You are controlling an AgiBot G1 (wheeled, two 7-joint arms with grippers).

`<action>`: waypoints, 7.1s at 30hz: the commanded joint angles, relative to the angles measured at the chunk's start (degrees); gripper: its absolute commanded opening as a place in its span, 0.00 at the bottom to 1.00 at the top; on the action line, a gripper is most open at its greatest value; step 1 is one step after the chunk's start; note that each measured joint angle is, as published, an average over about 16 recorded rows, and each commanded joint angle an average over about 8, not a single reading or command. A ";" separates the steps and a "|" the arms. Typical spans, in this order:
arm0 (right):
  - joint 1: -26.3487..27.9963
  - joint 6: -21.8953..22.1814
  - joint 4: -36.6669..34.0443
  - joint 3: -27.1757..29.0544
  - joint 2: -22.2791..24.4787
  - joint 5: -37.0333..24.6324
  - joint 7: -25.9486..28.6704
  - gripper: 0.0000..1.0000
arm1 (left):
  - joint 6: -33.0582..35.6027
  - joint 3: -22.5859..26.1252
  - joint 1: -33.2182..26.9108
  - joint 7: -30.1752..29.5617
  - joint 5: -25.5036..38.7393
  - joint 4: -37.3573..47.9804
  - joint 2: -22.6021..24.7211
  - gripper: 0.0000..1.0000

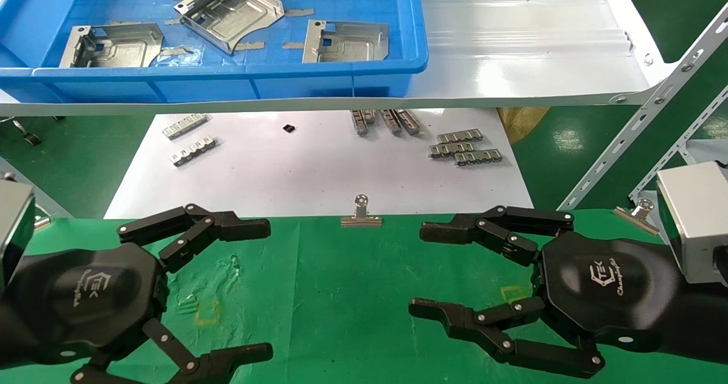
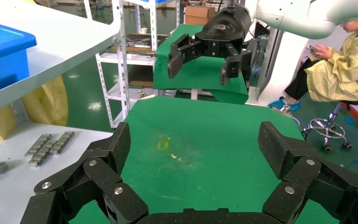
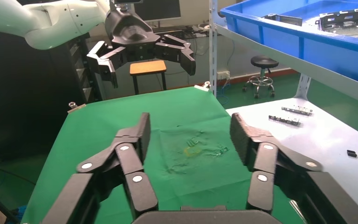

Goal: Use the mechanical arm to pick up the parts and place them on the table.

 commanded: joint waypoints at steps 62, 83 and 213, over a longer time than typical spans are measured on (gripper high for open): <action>0.00 0.00 0.00 -0.01 0.00 0.01 -0.01 0.14 | -25.99 20.62 -62.82 3.92 46.31 72.96 31.75 0.00; 0.01 0.00 0.00 -0.01 0.00 0.01 -0.01 1.00 | -21.64 17.61 -62.29 8.64 41.94 71.47 29.00 0.00; 0.00 0.03 -0.02 -0.03 0.01 0.05 -0.02 1.00 | 2.78 18.18 -17.78 18.50 11.67 24.67 6.06 1.00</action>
